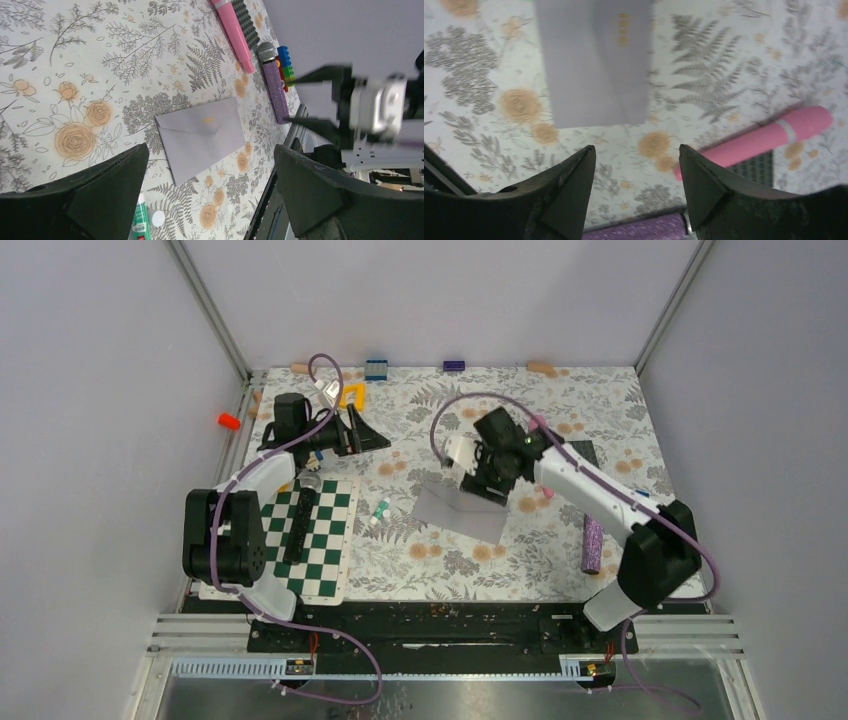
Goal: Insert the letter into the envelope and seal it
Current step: Adjust the letter at the center of the board.
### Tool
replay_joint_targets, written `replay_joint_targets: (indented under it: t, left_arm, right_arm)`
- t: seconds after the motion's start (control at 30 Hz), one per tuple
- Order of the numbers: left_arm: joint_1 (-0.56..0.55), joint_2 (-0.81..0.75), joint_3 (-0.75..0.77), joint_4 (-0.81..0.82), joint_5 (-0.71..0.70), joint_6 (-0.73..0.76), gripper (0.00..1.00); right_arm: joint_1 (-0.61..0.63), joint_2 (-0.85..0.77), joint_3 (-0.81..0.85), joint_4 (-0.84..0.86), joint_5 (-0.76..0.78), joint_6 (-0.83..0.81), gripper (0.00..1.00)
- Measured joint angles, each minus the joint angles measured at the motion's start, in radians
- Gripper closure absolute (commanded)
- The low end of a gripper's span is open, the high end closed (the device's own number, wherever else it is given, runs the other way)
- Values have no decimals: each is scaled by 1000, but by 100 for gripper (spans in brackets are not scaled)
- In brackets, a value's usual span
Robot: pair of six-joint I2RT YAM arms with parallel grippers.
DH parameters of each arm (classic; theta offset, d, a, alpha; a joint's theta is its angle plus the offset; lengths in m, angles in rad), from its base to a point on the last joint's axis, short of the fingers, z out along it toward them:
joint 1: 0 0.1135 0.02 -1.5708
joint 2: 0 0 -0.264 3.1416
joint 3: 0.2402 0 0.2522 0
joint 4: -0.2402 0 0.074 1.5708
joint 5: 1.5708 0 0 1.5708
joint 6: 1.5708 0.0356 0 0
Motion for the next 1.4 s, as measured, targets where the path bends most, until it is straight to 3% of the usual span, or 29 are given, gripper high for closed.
replay_joint_targets:
  t: [0.17, 0.3, 0.67, 0.9, 1.4]
  left_arm:
    - [19, -33, 34, -148, -26, 135, 1]
    - [23, -91, 50, -293, -75, 257, 1]
    - [50, -184, 49, -508, -159, 451, 1]
    - [101, -190, 47, -546, -159, 478, 1]
    - [100, -227, 15, -625, -159, 585, 1]
  right_arm:
    - [134, -128, -323, 164, 45, 27, 31]
    - [214, -128, -449, 242, 115, 47, 31]
    - [372, -76, -492, 431, 280, 81, 31]
    - [376, -5, -514, 458, 339, 85, 31]
    - [376, 26, -534, 543, 464, 48, 30]
